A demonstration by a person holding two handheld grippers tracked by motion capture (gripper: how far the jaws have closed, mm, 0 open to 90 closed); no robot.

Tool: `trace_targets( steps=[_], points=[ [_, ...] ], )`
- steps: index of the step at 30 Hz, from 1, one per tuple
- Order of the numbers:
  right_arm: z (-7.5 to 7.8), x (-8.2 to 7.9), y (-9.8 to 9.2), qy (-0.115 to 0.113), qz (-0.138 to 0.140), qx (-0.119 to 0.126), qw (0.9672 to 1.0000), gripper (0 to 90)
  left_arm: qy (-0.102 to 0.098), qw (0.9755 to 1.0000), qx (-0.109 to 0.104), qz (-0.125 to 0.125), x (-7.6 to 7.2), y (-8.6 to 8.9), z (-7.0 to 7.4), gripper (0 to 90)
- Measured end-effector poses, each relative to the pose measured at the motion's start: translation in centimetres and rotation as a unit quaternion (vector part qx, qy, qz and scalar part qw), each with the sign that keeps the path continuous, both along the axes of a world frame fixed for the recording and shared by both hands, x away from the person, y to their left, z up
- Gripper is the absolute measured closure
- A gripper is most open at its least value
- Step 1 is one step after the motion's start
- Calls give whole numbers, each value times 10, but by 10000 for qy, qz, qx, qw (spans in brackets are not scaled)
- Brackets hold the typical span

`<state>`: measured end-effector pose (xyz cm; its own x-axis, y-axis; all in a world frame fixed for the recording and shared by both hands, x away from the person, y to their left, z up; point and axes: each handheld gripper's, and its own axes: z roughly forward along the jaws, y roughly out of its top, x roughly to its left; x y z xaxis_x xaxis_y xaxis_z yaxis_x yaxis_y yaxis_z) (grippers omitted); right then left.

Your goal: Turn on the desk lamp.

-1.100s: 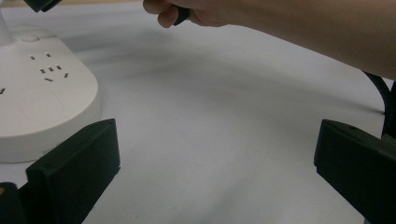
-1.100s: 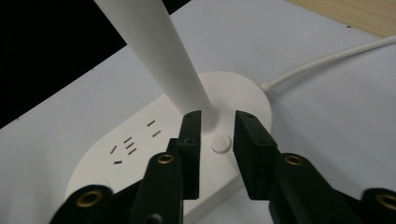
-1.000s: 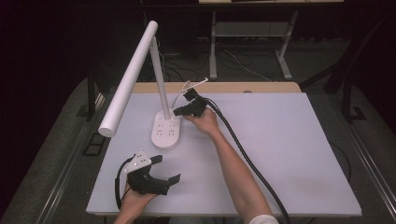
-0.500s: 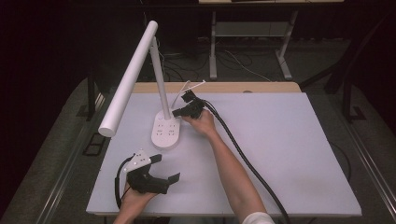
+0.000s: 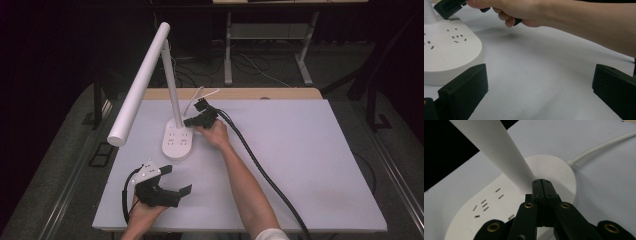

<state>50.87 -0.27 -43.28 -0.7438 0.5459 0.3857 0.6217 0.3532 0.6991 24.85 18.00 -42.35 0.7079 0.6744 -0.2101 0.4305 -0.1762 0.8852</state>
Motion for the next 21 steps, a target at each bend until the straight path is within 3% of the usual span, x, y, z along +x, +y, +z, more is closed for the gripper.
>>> trace_targets(
  steps=[5, 7, 10, 21],
  points=[
    [-1, -2, 1, -39, -69, -28, 10000, 900, -19, 10000, -61, 53, 0, 3, 0, 0],
    [2, -5, 2, -221, -17, -151, 9996, 898, -11, 10000, -58, 43, 0, 3, 0, 0],
    [2, -5, 1, -221, -14, -106, 9997, 898, 16, 10000, -65, 17, 1, 3, 0, 0],
    [9, -15, -19, -366, -6, -119, 9993, 898, 3, 10000, -62, -10, 0, 1, 0, 0]
  ],
)
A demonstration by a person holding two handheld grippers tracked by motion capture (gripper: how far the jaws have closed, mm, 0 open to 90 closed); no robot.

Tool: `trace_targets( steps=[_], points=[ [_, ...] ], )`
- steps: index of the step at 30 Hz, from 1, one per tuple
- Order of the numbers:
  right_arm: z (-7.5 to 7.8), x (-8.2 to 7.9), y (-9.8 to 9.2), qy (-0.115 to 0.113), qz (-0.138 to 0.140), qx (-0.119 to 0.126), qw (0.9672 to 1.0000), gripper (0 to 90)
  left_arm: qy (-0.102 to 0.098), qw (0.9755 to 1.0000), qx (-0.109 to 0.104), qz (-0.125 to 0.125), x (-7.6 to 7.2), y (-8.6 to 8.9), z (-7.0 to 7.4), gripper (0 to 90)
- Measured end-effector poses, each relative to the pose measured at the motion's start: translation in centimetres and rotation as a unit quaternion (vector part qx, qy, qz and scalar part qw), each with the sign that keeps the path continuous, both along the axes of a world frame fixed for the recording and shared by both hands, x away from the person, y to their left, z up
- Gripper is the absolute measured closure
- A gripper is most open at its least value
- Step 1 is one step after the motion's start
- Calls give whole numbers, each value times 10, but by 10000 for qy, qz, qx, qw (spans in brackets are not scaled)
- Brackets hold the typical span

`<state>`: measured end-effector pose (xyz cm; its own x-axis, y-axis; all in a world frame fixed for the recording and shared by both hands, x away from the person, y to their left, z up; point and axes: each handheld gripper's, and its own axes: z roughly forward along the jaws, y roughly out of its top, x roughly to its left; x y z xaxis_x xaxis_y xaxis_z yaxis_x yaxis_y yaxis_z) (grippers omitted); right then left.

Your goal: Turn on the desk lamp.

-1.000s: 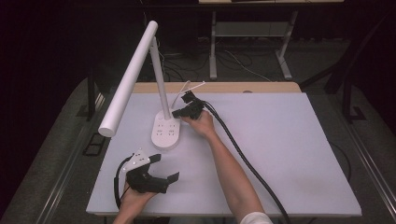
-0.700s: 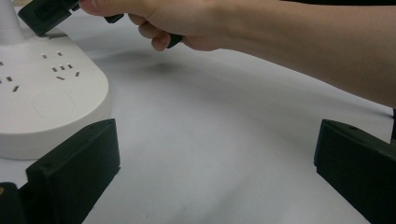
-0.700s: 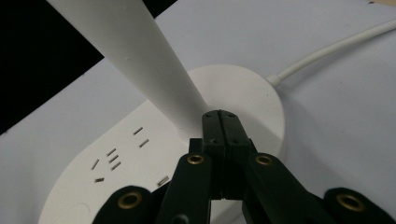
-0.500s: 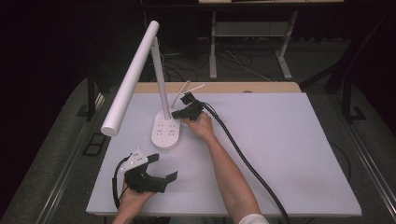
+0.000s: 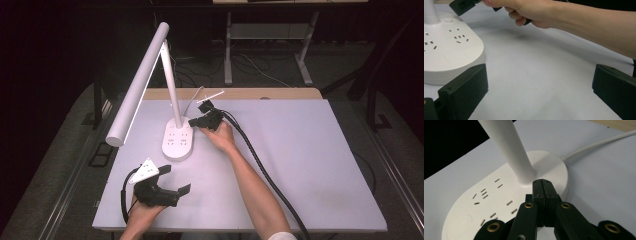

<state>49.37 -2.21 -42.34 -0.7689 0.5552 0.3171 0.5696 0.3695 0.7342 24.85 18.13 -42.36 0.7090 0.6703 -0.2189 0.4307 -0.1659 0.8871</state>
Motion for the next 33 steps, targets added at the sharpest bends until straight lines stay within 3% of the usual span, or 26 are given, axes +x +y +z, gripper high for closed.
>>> trace_targets(
  steps=[15, 26, 33],
  points=[
    [34, -13, -31, -279, 94, -114, 9995, 898, -12, 10000, -17, -5, -1, -1, 0, 0],
    [51, -37, -64, -470, 156, -276, 9984, 898, -35, 10000, 53, -45, -1, -3, 0, 0],
    [61, -58, -85, -596, 126, -324, 9976, 774, -28, 9999, 60, -86, -2, -5, 0, 0]
  ],
)
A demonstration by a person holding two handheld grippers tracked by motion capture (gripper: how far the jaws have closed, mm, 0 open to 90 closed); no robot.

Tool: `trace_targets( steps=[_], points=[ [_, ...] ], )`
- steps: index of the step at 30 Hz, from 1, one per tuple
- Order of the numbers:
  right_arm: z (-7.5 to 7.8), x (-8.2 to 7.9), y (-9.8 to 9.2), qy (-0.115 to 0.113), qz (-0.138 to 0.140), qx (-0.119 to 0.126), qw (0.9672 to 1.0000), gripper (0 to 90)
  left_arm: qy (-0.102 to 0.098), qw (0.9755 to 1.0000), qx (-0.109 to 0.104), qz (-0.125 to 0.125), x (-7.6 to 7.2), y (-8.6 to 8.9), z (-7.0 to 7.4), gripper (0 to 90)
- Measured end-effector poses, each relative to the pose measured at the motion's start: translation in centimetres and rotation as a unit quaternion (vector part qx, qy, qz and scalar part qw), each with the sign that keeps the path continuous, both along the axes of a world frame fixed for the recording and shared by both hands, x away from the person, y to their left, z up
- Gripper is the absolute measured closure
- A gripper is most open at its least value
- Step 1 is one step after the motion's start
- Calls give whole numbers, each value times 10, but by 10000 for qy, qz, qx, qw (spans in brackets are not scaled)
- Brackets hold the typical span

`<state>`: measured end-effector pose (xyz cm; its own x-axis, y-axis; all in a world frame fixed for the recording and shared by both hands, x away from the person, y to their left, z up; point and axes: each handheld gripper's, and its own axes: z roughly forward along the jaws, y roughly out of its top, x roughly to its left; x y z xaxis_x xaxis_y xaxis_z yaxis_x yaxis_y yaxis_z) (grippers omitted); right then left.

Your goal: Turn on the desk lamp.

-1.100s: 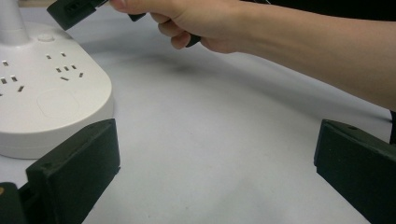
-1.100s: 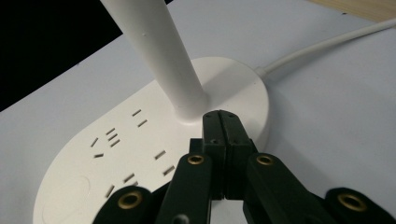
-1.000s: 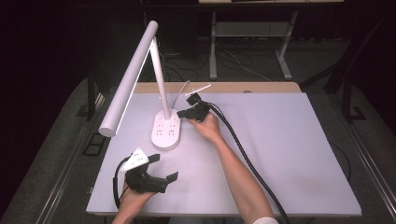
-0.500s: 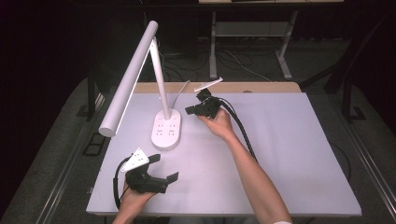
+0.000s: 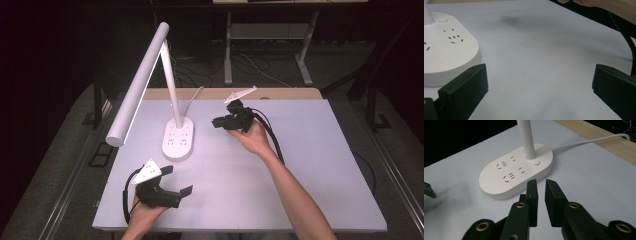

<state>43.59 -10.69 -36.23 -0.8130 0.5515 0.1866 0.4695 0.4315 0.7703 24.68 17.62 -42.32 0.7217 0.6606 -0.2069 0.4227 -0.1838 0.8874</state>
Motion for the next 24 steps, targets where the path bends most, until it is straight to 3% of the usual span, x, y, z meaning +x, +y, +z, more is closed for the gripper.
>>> trace_targets(
  steps=[11, 16, 24],
  points=[
    [7, -28, -38, -7, -230, 298, 9993, 464, 1, 10000, 45, -29, 0, -2, 0, 0],
    [9, -43, -55, -91, -378, 337, 9987, 311, 8, 9999, 73, -80, -1, -5, -1, 0],
    [8, -69, -80, -31, -593, 417, 9974, 101, -10, 9999, 94, -103, -1, -6, -1, 0]
  ],
)
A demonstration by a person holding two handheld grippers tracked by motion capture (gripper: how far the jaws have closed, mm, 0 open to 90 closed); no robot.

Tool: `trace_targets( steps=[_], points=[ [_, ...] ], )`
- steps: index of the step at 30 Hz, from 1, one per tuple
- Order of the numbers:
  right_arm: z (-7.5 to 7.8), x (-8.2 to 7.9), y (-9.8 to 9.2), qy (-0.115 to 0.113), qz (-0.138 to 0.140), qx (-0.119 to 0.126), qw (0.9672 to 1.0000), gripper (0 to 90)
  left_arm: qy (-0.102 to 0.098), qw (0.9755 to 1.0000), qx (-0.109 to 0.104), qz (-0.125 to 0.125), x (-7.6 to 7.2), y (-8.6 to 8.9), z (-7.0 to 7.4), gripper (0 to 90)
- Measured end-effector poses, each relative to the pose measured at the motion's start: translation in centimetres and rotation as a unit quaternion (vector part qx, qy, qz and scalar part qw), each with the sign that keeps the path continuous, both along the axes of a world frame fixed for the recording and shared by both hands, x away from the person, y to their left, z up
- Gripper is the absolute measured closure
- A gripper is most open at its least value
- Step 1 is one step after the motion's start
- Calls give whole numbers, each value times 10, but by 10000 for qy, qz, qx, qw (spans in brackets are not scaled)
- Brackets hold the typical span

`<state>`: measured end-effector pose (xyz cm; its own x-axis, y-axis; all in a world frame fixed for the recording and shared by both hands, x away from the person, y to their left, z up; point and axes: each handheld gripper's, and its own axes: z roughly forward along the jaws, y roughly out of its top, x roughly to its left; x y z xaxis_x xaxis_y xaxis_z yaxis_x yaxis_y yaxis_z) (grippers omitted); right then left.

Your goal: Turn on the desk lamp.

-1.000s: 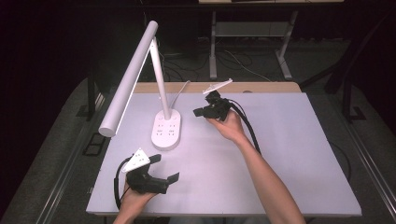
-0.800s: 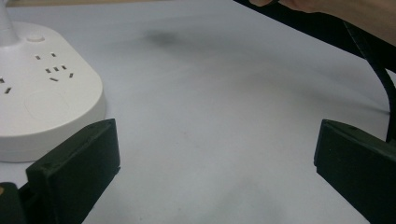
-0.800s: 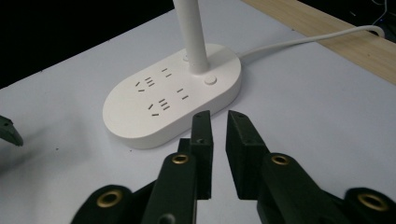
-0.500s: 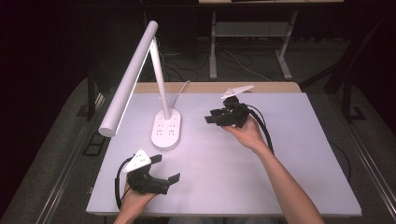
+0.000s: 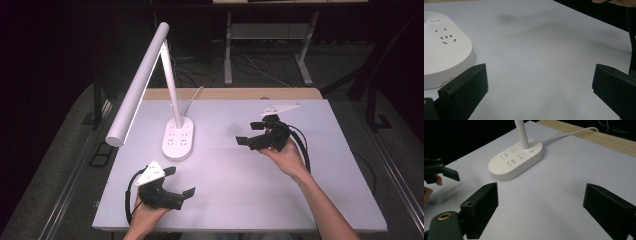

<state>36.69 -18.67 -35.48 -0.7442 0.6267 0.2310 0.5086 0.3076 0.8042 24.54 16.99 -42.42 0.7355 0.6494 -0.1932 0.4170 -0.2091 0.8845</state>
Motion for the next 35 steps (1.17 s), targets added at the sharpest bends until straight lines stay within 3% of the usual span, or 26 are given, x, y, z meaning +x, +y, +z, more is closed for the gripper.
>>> trace_targets(
  steps=[1, 3, 22, 35],
  points=[
    [0, -4, -3, -9, -7, 5, 10000, 101, -1, 10000, 1, 5, 0, 0, 0, 0],
    [-1, -11, -10, 23, -4, 54, 10000, 7, 7, 10000, 8, 11, 0, 0, 0, 0],
    [-27, -81, -79, 12, -529, 336, 9980, 6, 25, 10000, 8, 57, -2, 1, 0, 0],
    [-48, -112, -98, -54, -823, 342, 9960, 6, 14, 10000, 5, 43, -1, 0, 0, 0]
  ],
)
